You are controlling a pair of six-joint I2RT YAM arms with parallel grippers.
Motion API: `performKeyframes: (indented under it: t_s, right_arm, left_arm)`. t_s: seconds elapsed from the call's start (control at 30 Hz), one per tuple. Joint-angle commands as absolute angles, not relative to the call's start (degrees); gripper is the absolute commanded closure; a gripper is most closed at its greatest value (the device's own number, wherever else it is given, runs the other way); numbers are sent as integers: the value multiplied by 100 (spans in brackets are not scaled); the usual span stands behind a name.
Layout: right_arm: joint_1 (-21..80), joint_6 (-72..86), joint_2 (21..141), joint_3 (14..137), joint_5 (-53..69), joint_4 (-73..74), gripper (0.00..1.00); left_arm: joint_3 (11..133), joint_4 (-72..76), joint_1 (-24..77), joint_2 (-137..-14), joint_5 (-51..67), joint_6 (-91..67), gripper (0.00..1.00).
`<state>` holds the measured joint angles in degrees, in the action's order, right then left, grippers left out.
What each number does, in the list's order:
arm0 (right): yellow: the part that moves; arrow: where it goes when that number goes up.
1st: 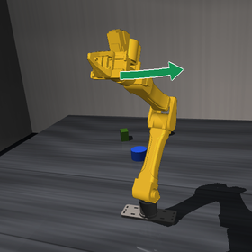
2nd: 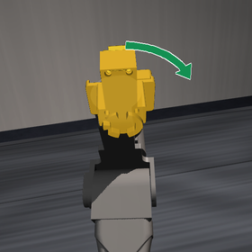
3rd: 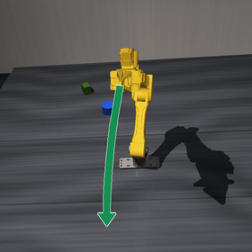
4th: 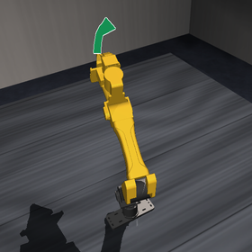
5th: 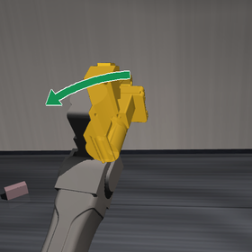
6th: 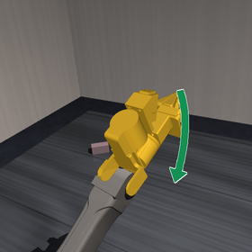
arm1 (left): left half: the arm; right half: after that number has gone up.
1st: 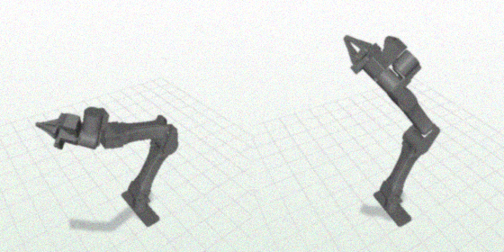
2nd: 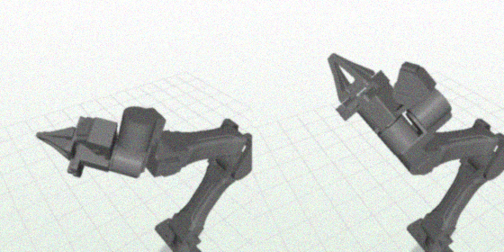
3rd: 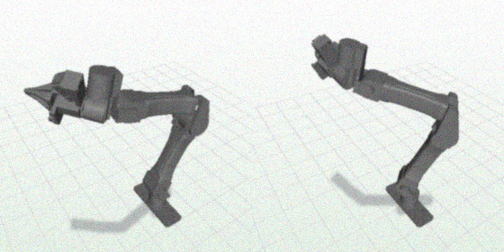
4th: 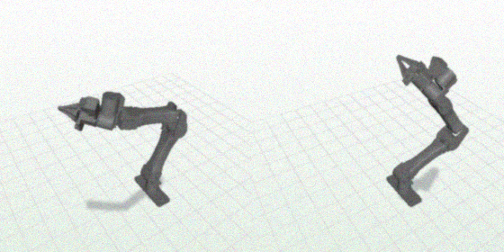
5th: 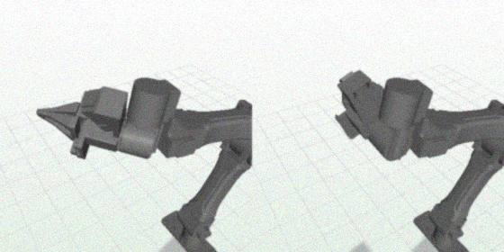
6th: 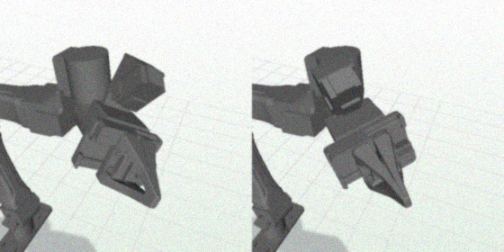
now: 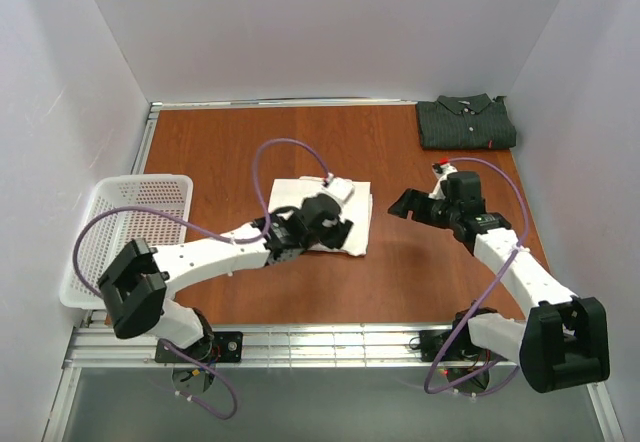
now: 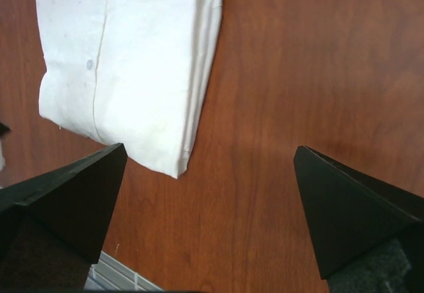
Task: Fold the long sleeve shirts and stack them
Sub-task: Fold the shirt
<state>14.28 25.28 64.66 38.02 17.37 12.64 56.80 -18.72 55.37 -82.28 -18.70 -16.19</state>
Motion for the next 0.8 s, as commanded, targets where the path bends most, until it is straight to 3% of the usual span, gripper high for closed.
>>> performKeyframes:
  t_s: [0.0,0.23,0.57,0.77]
  right_arm:
    - [951,2487,6136,3613,1871,1845,1]
    - [528,2522,5407,3314,1907,2162,1]
    - [325,2549,4895,2944,1951,2294,1]
    - [299,2654,4992,2927,2162,2189,1]
  left_arm:
    - [5809,-1811,6318,-8726,-2608,-774,20]
    - [6433,-1644,7145,-10133,-3426,209,25]
    - [6416,-731,7277,-11003,-3919,1098,31]
    - [6232,-194,7269,-11408,-4245,1424,45]
